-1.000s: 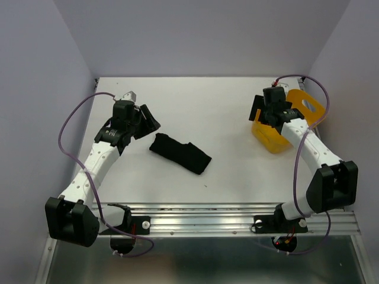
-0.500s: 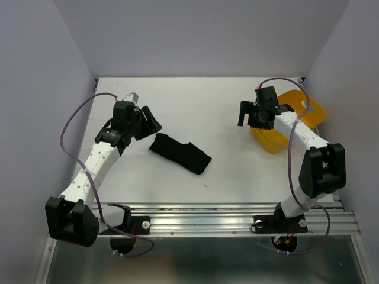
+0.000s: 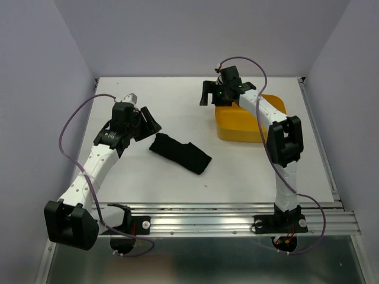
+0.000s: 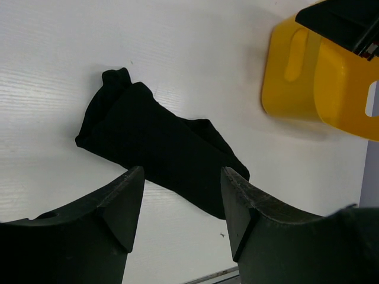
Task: Roll the t-shirts
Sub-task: Move the bin to the center of the board.
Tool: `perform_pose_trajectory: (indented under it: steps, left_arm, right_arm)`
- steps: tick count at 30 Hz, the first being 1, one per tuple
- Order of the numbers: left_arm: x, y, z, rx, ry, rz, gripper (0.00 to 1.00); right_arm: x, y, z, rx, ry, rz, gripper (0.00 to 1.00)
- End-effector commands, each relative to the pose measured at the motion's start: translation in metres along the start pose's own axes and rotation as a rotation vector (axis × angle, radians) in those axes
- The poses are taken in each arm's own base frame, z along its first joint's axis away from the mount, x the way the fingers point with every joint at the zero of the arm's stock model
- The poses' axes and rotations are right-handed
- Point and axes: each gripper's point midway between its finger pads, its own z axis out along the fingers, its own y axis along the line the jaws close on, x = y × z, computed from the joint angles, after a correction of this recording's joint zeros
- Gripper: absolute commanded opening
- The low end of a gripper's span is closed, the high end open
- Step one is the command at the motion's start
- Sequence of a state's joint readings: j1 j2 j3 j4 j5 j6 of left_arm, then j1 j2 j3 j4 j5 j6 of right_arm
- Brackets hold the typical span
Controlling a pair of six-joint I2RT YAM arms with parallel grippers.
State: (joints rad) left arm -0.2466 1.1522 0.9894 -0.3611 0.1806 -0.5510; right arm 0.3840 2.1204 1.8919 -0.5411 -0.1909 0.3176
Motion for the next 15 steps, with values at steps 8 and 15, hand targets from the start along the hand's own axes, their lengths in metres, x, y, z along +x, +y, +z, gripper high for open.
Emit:
perform_pose_trajectory:
  steps: [8,15]
  left_arm:
    - [0.0,0.019,0.004,-0.072,0.003,0.032,0.7]
    - [-0.014,0.018,0.008,-0.069,-0.033,0.033,0.69]
  right_arm:
    - [-0.05,0.037,-0.072,0.06,-0.235,0.011,0.99]
    - [0.04,0.022,-0.148,0.084,-0.344,0.166,0.98]
